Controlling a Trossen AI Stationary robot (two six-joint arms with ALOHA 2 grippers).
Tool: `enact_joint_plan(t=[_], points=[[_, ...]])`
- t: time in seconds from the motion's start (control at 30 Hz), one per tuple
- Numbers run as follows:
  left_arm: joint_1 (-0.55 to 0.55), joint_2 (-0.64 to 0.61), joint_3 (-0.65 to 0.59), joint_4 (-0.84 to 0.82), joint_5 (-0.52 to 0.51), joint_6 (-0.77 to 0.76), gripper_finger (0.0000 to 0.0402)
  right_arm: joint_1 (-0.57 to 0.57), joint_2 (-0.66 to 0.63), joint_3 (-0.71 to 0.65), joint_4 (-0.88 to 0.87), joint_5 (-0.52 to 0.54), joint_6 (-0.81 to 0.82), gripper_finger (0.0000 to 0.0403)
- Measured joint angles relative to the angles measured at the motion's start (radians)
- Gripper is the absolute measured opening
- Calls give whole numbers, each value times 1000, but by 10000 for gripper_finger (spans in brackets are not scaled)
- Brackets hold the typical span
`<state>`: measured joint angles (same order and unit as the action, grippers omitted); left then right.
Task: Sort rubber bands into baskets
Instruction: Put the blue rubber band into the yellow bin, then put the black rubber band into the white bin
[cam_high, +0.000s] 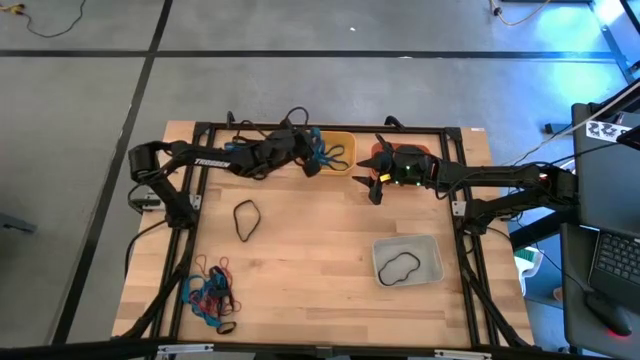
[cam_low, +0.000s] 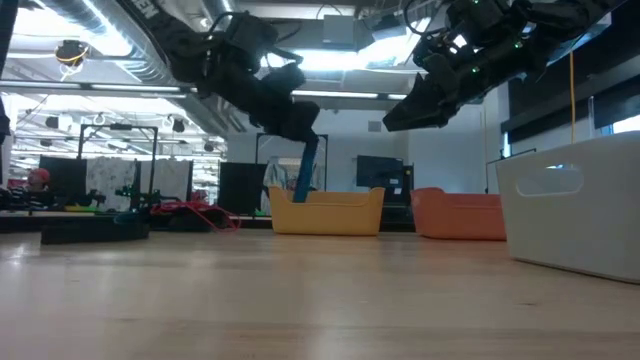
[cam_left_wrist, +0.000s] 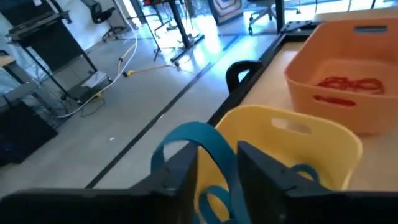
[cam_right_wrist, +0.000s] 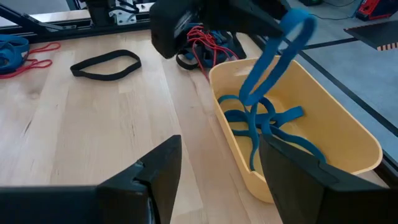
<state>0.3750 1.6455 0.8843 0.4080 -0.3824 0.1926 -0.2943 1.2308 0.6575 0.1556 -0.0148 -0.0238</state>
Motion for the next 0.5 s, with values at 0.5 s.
enact_joint_plan(t=[0.5], points=[[-127,-182,1,-355,0,-15,169,0,0,0,-20,-3,0,214]])
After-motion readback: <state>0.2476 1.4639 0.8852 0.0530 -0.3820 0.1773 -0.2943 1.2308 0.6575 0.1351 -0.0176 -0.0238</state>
